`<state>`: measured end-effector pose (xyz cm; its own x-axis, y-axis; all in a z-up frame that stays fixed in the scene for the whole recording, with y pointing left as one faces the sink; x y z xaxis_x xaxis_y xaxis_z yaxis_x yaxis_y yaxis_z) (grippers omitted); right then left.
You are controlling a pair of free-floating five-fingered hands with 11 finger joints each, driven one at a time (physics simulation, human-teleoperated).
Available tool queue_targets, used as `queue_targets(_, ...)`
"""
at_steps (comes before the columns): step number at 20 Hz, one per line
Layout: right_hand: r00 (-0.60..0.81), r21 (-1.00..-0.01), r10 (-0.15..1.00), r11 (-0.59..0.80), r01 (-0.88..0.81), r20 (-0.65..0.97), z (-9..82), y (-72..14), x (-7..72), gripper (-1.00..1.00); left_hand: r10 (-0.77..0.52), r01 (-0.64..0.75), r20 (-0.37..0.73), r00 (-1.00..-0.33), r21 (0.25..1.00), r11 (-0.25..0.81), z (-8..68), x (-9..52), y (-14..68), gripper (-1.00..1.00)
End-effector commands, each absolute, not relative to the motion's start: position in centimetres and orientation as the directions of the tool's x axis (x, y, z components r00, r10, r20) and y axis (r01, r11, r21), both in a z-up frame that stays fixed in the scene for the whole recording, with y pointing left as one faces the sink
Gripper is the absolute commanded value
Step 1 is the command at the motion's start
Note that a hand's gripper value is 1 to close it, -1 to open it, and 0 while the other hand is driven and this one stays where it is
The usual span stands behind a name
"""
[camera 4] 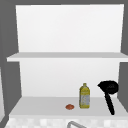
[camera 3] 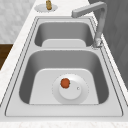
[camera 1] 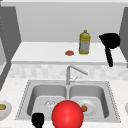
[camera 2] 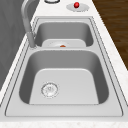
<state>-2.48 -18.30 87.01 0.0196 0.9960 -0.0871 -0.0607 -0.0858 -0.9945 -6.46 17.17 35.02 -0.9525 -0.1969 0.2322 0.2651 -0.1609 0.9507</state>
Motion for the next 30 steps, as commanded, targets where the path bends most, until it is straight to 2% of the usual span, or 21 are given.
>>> queue_targets(1, -0.007, -0.991, 0.993, -0.119, -0.062, -0.119, 88.5, -18.0, -0.5, -1.0, -0.197, 0.265, 0.232, -0.953, 0.951, -0.161, 35.0, -6.5, 17.2, 0.0)
queue_targets(16, 0.01, -0.981, 0.987, -0.157, -0.111, -0.159, 96.1, -15.2, 7.3, -1.0, -0.197, 0.265, 0.232, -0.953, 0.951, -0.161, 35.0, -6.5, 17.2, 0.0)
queue_targets(30, -0.061, -0.95, 0.99, -0.141, -0.277, -0.129, 98.0, -11.2, 9.9, -1.0, -0.197, 0.265, 0.232, -0.953, 0.951, -0.161, 35.0, -6.5, 17.2, 0.0)
